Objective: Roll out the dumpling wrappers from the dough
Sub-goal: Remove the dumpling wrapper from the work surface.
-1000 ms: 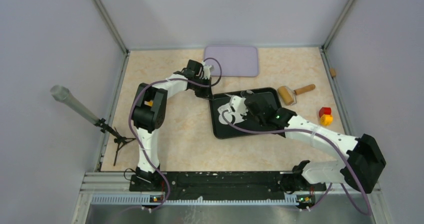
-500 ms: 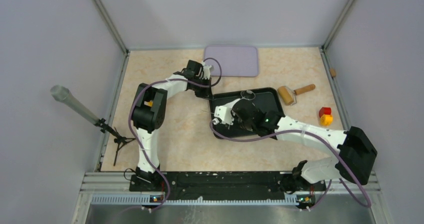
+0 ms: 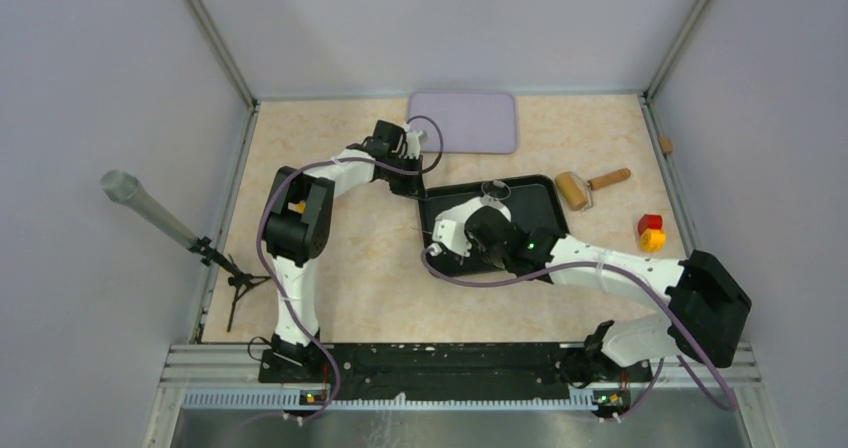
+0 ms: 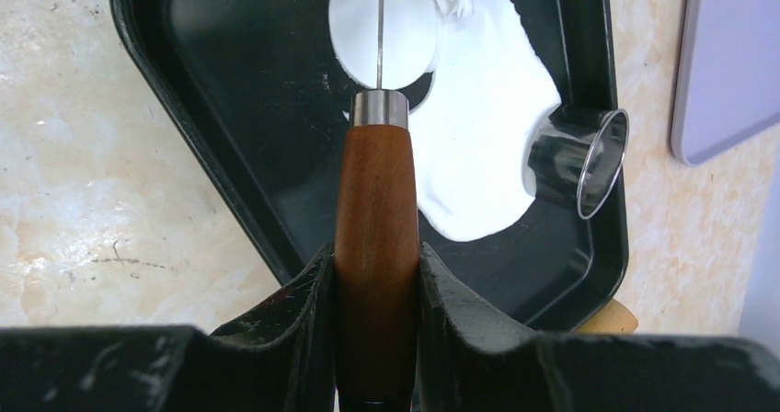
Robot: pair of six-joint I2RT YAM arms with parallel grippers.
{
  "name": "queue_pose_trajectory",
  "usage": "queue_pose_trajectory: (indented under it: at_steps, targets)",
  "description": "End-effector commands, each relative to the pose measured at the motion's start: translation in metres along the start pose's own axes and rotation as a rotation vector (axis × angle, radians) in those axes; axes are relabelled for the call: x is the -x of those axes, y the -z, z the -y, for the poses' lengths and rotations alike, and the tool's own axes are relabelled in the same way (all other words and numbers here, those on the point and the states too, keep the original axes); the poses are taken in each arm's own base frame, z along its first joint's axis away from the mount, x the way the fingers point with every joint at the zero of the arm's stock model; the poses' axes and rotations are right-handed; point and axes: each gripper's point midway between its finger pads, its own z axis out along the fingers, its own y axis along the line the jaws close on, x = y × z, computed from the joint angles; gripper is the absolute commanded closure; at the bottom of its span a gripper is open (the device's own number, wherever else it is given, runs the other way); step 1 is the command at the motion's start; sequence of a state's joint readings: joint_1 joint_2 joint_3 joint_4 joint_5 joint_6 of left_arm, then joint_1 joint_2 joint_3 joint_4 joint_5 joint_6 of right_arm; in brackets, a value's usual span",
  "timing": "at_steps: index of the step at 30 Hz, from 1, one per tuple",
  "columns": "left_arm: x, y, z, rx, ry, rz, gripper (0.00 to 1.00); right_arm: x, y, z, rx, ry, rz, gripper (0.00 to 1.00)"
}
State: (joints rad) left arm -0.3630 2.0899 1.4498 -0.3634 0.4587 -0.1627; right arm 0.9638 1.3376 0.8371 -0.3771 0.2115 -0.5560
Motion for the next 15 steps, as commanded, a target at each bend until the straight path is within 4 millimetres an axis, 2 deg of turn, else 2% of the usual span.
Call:
queue_pose_trajectory:
  at_steps: [1, 10, 15]
  targets:
    - [-0.028, -0.001, -0.016, 0.080, 0.020, -0.072, 1.00, 0.015, 0.007, 0.017, -0.077, -0.035, 0.057, 1.00]
    - [-0.028, -0.001, -0.016, 0.080, 0.024, -0.073, 1.00, 0.008, -0.009, 0.018, -0.098, -0.017, 0.013, 1.00]
    - [-0.028, 0.000, -0.017, 0.083, 0.023, -0.071, 1.00, 0.002, -0.010, 0.021, -0.114, 0.005, -0.021, 1.00]
